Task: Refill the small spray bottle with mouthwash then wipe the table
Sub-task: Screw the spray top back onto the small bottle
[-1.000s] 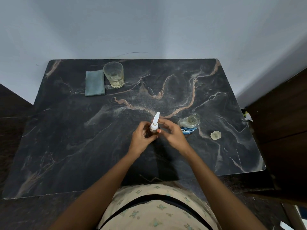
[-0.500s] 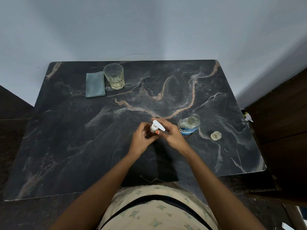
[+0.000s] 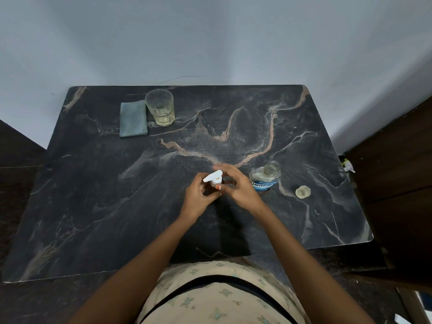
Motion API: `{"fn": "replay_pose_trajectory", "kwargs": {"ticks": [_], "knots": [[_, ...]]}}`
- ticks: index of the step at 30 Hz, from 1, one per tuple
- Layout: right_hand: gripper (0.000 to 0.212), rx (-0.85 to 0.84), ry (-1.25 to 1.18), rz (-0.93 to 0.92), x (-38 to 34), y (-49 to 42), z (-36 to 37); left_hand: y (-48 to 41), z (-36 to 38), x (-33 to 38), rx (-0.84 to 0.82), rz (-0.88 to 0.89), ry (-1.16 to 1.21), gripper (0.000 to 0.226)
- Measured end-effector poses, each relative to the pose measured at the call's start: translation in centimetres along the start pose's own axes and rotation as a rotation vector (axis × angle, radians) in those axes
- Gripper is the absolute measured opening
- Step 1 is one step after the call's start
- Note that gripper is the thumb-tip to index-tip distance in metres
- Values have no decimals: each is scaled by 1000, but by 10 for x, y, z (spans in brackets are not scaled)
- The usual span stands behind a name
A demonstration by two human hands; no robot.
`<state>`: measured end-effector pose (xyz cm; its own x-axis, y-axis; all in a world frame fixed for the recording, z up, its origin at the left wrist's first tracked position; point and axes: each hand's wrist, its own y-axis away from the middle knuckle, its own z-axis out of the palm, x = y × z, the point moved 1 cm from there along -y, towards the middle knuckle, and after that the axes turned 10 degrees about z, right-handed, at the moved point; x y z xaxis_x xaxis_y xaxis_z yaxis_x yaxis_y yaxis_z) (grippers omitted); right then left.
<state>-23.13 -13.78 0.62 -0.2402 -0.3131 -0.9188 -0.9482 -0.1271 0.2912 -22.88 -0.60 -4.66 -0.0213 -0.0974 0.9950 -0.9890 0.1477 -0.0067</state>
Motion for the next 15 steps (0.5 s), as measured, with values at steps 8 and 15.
{"fn": "replay_pose_trajectory", "kwargs": {"ticks": [8, 15], "knots": [[31, 177, -70, 69, 3, -3, 9, 1, -2, 1, -11, 11, 1, 43], [45, 36, -21, 24, 3, -1, 2, 1, -2, -1, -5, 18, 15, 41]]}}
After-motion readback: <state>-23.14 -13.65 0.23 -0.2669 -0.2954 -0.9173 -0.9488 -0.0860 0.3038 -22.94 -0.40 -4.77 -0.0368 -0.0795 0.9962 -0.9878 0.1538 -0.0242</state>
